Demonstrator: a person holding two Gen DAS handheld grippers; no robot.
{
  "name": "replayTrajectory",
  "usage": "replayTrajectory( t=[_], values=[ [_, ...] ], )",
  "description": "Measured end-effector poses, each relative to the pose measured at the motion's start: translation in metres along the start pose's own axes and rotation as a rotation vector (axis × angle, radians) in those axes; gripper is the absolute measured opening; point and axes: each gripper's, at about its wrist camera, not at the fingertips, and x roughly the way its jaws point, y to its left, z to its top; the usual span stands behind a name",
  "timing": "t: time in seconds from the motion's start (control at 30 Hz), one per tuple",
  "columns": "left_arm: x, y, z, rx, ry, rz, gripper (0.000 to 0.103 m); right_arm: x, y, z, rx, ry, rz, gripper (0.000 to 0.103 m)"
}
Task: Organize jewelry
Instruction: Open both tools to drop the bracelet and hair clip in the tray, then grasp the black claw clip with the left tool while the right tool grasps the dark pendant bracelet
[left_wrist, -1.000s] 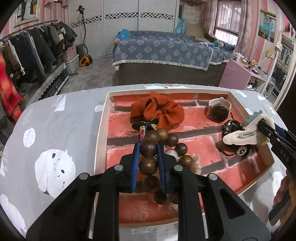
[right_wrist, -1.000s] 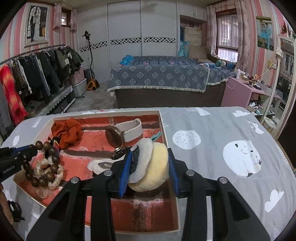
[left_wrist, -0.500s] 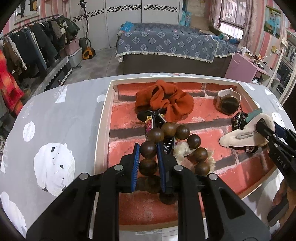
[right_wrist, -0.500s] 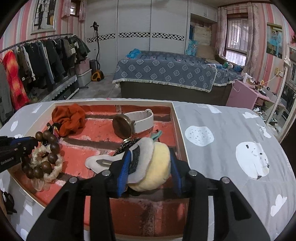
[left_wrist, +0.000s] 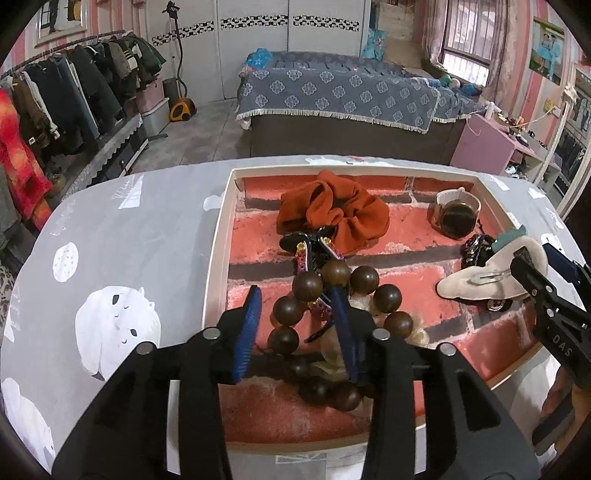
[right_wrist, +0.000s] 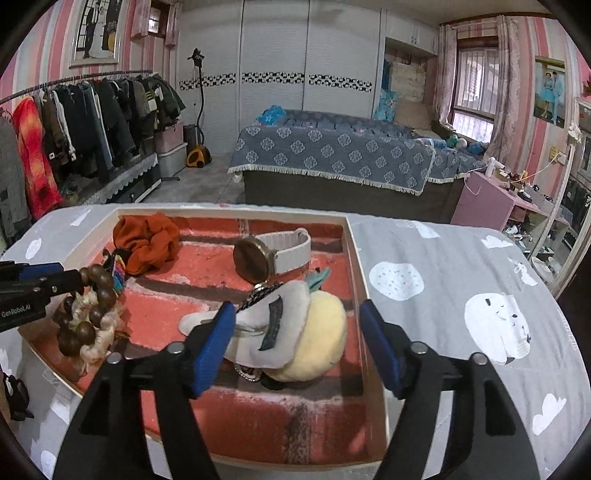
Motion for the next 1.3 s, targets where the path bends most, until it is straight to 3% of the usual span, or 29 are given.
replayTrajectory(
  t=[0.17, 0.23, 0.4, 0.7, 0.93, 1.03, 1.3],
  values=[
    [-0.018, -0.005, 0.002, -0.007, -0.035, -0.027, 0.054, -0.011, -0.003, 0.001, 0.005, -0.004, -0.017, 0.078],
    [-0.027, -0.009, 0.002, 0.008, -0.06, -0.018, 0.059, -0.016, -0.004, 0.001, 0.011, -0.009, -0.026, 0.086],
    [-0.046, -0.012, -0.003, 0.019, -0.102, 0.001, 0.077, -0.029, -0.01, 0.0, 0.024, -0.022, -0.042, 0.086],
    [-0.086, 0.007, -0.017, 0.005, -0.176, 0.053, 0.095, -0.058, -0.011, -0.007, 0.034, -0.036, -0.044, 0.09],
    [-0.107, 0.03, -0.043, -0.024, -0.175, 0.057, 0.098, -0.085, -0.007, -0.025, 0.033, -0.028, -0.048, 0.09],
    [-0.111, 0.041, -0.057, -0.04, -0.15, 0.059, 0.098, -0.095, -0.004, -0.038, 0.037, -0.012, -0.053, 0.094],
    [-0.108, 0.053, -0.092, -0.053, -0.101, 0.079, 0.098, -0.117, 0.003, -0.062, 0.031, 0.011, -0.06, 0.094]
  ],
)
